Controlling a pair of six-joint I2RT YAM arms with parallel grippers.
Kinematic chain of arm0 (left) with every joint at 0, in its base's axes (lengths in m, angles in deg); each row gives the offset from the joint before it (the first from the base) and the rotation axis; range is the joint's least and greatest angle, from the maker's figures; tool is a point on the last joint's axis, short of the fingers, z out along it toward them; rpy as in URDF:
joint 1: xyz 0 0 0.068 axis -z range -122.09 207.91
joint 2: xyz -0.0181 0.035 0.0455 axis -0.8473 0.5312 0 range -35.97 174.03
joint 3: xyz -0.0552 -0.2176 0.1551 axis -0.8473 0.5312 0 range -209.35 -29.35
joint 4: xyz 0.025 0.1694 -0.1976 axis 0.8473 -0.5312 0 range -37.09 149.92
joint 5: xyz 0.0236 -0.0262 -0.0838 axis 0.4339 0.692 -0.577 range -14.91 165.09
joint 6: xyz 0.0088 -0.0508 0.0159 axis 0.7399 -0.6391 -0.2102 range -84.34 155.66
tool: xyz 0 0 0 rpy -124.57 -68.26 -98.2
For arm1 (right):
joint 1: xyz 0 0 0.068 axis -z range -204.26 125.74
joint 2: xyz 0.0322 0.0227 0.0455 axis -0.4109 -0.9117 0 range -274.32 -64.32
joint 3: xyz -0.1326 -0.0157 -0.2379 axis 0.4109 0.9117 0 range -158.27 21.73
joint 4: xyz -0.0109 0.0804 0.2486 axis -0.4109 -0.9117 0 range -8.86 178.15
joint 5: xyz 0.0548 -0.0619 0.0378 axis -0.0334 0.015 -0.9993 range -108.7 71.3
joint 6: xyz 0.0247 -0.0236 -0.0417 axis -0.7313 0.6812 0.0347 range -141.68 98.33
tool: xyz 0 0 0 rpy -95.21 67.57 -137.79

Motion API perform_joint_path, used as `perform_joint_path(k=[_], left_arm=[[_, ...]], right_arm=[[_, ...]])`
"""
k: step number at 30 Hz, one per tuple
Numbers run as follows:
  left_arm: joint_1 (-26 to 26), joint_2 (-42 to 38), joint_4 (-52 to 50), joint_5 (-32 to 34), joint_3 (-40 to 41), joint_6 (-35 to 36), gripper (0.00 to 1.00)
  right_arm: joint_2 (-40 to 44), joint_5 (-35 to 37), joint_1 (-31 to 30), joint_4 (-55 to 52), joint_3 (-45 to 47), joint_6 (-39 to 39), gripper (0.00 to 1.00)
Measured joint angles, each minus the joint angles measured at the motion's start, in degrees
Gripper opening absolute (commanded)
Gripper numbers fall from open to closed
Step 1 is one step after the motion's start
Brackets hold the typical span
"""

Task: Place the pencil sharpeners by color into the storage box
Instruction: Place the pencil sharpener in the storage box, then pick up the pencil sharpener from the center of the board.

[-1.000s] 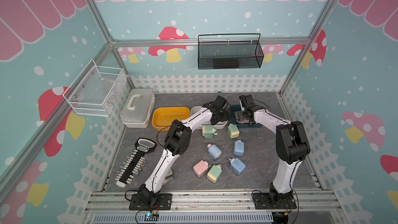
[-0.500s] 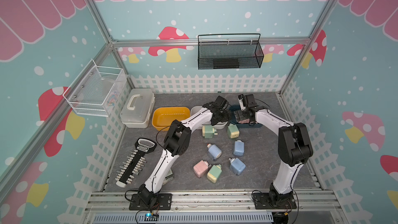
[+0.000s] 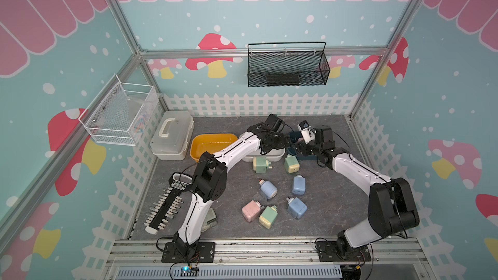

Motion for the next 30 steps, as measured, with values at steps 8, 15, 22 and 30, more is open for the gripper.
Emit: perform_joint_path(k=[8,15,22,30], left_arm=[[-0.09,-12.28,3.1,4.09,16.13,-0.24,0.99],[-2.75,-23.5,5.77,7.45,30.25,-1.09,0.99],[-7.56,-32.76,7.15,9.6,41.27,-2.21,0.99],[-13.09,-42.01,8.44,11.13,50.69,-4.42,0.99]], right_arm=[[6.88,-21.03,-0.15,14.4,10.54,8.94,0.99],[9.53,-37.57,-1.51,12.96,11.06,21.38,0.99],[10.64,-41.29,-8.98,-5.68,5.97,39.63,0.99],[8.31,-35.65,-20.65,-20.94,-2.4,49.48,0.8]])
